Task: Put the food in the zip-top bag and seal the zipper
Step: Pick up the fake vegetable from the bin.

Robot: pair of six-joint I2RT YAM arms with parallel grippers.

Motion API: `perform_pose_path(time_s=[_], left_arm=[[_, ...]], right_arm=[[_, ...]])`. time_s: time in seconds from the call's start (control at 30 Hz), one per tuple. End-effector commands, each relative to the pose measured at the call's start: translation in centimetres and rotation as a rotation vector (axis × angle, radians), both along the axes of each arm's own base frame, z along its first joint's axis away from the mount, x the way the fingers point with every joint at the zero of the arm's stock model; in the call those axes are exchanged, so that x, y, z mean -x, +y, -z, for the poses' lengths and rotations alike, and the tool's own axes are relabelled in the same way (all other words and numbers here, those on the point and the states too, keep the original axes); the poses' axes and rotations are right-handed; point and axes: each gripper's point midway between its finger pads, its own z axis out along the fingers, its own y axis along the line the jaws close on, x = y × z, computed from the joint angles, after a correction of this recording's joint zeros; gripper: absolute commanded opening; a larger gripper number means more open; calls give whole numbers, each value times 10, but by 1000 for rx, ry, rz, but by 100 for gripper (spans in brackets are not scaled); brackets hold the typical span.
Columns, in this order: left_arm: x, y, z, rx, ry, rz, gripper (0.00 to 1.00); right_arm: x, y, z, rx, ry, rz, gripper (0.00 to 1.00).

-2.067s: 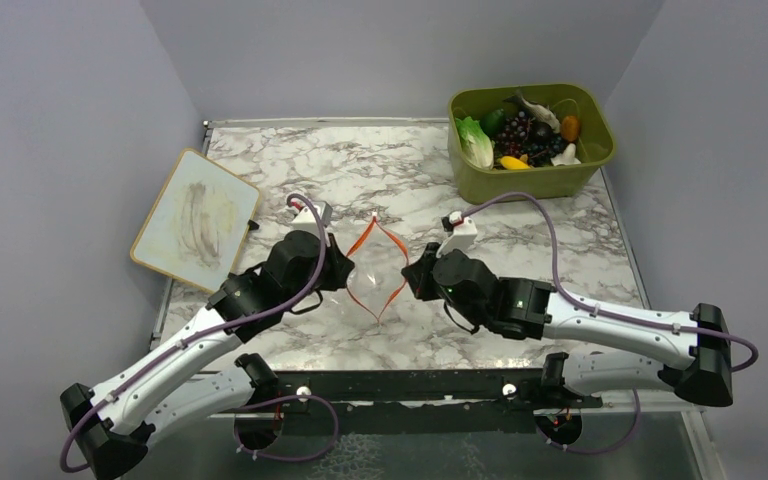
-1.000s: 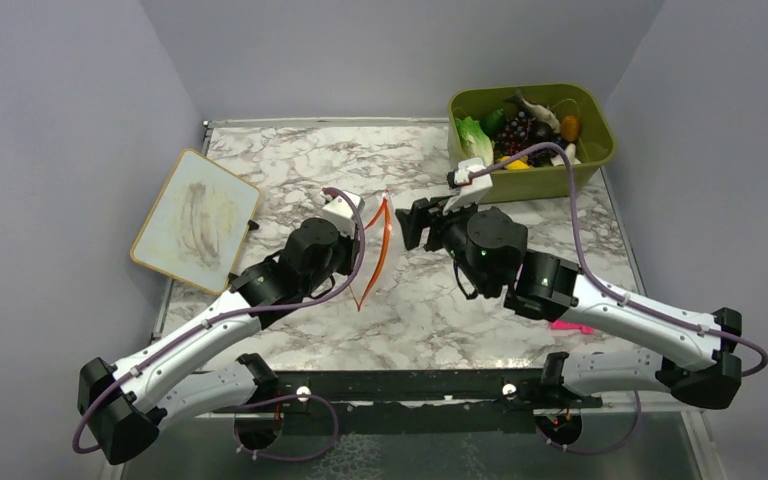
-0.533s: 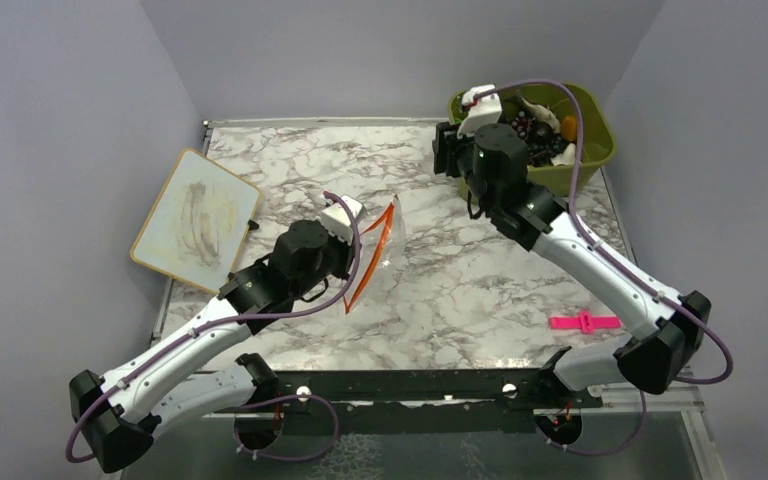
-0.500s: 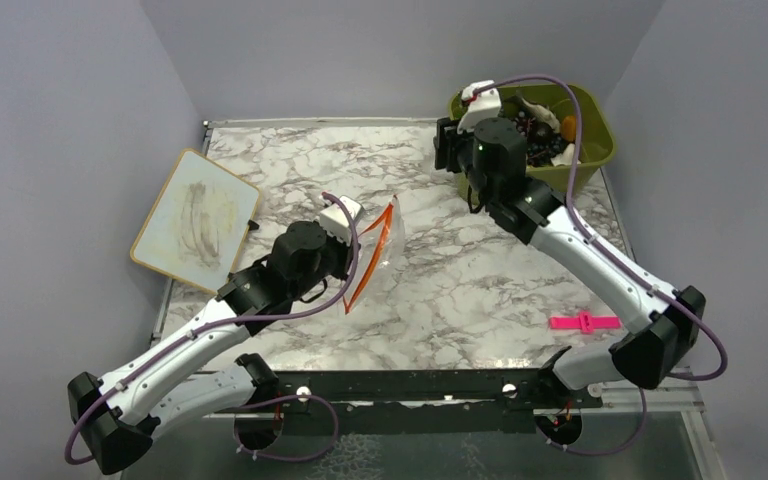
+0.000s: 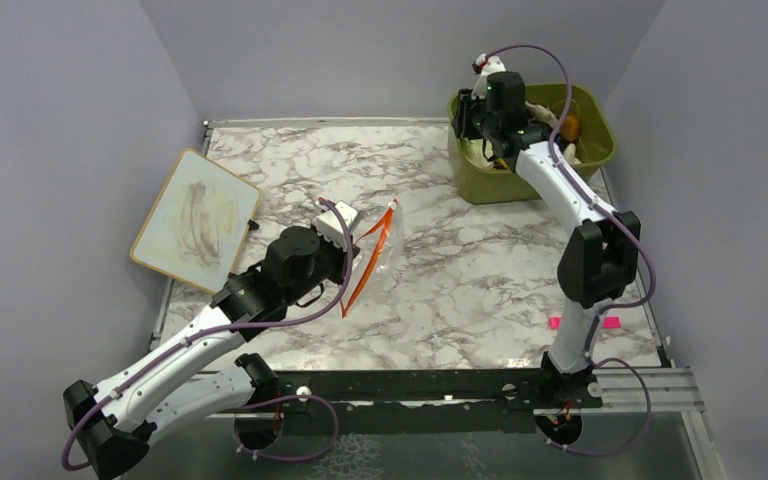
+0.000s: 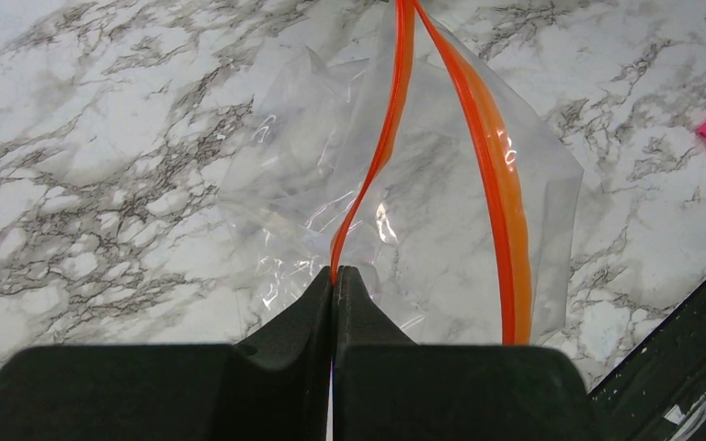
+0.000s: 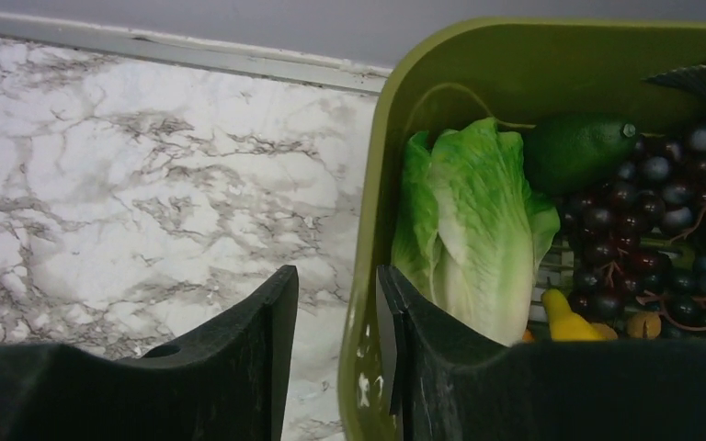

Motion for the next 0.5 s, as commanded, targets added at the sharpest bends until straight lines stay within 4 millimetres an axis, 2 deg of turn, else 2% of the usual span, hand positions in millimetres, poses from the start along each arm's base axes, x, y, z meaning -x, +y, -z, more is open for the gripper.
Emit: perform_pose_path(time_s=[0.0,0.13,0.37,0.47], left_arm=[[3,-5,-1,6,-12,35,0],[2,-3,-2,5,-18,31,0],[2,-3,-2,3,-18,27,0],[2,-3,-1,2,-16,29,0]], right_arm=[[-19,-8,9,-54,64,-72,37],[-38,-15,23,-57,114,-96,38],[-54,-34,45,-55,157,-44,38],[-58,-34,55,-80,180,-70,38]])
